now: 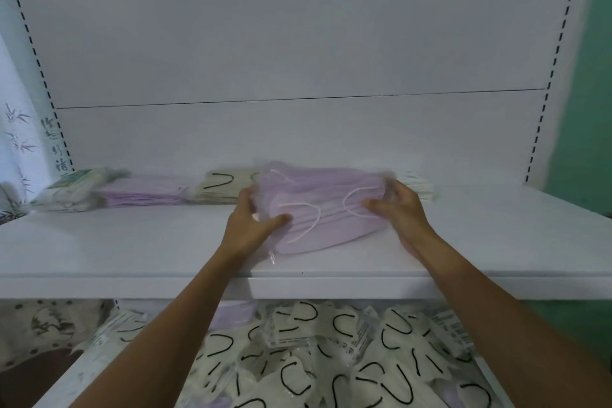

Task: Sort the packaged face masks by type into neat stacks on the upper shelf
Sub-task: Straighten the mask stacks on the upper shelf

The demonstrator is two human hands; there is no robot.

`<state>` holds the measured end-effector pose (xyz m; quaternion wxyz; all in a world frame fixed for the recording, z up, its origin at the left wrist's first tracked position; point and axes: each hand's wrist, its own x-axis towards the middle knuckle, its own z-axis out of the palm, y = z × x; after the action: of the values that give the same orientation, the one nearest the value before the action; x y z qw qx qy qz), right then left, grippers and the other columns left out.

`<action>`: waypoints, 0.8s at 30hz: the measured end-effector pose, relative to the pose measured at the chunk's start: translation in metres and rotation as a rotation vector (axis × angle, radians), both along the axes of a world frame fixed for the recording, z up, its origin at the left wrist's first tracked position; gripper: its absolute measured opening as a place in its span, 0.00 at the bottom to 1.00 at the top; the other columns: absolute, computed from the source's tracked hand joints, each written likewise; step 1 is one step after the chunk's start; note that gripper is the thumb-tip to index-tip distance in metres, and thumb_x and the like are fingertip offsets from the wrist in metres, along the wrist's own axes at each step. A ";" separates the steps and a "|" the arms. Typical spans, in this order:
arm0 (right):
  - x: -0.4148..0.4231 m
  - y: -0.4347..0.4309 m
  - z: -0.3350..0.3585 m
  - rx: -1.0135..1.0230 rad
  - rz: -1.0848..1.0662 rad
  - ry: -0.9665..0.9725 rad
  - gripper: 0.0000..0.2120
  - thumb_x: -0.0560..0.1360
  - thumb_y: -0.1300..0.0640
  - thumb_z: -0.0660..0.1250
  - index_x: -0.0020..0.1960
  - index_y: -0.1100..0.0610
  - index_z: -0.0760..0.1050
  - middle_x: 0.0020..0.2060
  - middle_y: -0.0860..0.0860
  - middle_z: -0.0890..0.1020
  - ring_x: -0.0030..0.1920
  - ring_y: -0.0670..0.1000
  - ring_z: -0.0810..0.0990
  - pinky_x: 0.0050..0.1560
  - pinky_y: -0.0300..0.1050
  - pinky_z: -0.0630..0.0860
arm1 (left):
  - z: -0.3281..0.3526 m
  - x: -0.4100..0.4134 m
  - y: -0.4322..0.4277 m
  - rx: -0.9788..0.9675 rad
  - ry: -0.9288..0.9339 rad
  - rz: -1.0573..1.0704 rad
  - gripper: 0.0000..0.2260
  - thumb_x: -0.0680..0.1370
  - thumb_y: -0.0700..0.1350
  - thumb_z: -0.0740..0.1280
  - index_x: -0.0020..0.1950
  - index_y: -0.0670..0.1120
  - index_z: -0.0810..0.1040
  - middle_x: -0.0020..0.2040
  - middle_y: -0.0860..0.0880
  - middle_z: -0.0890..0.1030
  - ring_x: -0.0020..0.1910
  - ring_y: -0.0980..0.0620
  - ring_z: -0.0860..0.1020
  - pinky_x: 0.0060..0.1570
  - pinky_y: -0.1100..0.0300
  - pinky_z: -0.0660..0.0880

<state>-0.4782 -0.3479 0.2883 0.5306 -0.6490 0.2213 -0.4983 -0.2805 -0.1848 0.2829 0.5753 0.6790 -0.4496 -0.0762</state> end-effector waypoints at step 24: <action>-0.002 0.001 -0.004 -0.035 0.024 -0.018 0.17 0.69 0.73 0.68 0.47 0.52 0.73 0.43 0.50 0.78 0.46 0.51 0.77 0.47 0.39 0.75 | -0.008 0.002 -0.002 -0.123 -0.063 0.155 0.27 0.69 0.51 0.75 0.62 0.46 0.68 0.51 0.51 0.74 0.52 0.51 0.73 0.50 0.60 0.71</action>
<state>-0.4801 -0.3472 0.2845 0.5272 -0.6563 0.2000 -0.5013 -0.2788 -0.1864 0.2753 0.6059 0.6772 -0.4172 0.0176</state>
